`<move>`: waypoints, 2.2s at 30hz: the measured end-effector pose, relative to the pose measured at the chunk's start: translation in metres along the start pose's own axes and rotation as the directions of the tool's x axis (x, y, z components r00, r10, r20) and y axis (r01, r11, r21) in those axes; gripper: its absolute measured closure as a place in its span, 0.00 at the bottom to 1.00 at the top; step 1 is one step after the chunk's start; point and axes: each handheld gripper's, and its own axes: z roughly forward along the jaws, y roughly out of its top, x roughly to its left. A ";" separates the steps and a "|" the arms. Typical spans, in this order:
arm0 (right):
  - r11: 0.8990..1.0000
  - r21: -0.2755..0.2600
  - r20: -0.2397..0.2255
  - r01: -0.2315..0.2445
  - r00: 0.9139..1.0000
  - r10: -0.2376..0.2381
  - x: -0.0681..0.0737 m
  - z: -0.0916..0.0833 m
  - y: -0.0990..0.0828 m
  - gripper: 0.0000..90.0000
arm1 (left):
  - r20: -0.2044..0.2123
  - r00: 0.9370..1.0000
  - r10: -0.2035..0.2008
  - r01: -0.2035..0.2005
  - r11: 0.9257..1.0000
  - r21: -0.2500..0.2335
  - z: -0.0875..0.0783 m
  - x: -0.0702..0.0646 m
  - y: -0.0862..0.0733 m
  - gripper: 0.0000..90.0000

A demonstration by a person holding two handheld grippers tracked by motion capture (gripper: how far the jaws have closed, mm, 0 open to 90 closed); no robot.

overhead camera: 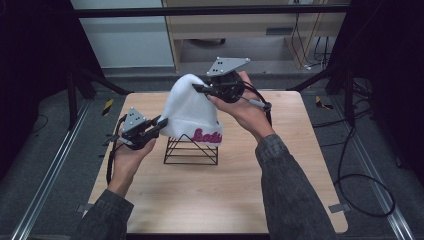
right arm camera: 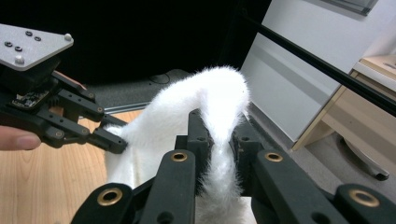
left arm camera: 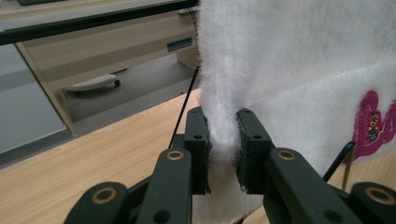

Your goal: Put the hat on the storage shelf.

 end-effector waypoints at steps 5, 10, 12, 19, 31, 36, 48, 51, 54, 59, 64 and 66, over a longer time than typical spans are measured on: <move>1.000 0.028 -0.002 0.004 1.000 -0.004 0.002 0.008 -0.005 0.91 | -0.006 1.000 0.001 -0.001 1.000 0.023 0.002 0.002 -0.009 0.85; 0.999 0.039 -0.014 0.001 1.000 0.000 0.004 0.012 -0.011 0.91 | -0.006 1.000 -0.002 0.002 1.000 0.030 0.001 0.002 -0.019 0.85; 0.999 0.046 -0.021 0.003 1.000 -0.002 0.007 0.013 -0.013 0.91 | -0.004 1.000 -0.005 0.005 1.000 0.030 0.000 0.001 -0.023 0.85; 0.997 0.075 -0.043 0.003 0.999 0.000 0.018 0.016 -0.021 0.91 | 0.007 1.000 0.020 -0.020 0.998 0.061 -0.004 -0.001 -0.037 0.85; 0.984 0.176 -0.069 0.003 0.998 0.010 0.036 0.025 -0.041 0.90 | 0.043 0.999 0.016 -0.022 0.991 0.134 0.000 0.001 -0.063 0.85; 0.978 0.209 -0.085 0.009 0.996 0.009 0.043 0.031 -0.048 0.90 | 0.063 0.998 0.006 -0.016 0.986 0.168 0.002 0.003 -0.073 0.84; 0.964 0.266 -0.099 0.006 0.995 0.021 0.051 0.041 -0.050 0.89 | 0.076 0.997 -0.034 0.016 0.975 0.221 0.004 0.008 -0.086 0.82; 0.963 0.270 -0.102 0.004 0.994 0.024 0.052 0.042 -0.050 0.87 | 0.071 0.997 -0.035 0.018 0.974 0.226 0.003 0.008 -0.087 0.82; 0.962 0.272 -0.102 0.004 0.994 0.025 0.052 0.042 -0.050 0.87 | 0.065 0.997 -0.037 0.021 0.974 0.225 0.002 0.010 -0.087 0.82; 0.959 0.283 -0.105 0.000 0.994 0.031 0.053 0.042 -0.052 0.85 | 0.044 0.997 -0.058 0.047 0.974 0.222 -0.002 0.015 -0.089 0.81; 0.960 0.281 -0.108 -0.011 0.993 0.043 0.054 0.042 -0.053 0.83 | 0.023 0.998 -0.056 0.050 0.975 0.217 -0.008 0.018 -0.089 0.79; 0.960 0.282 -0.115 -0.008 0.993 0.041 0.055 0.041 -0.053 0.81 | 0.000 0.999 -0.048 0.047 0.975 0.218 -0.011 0.019 -0.089 0.76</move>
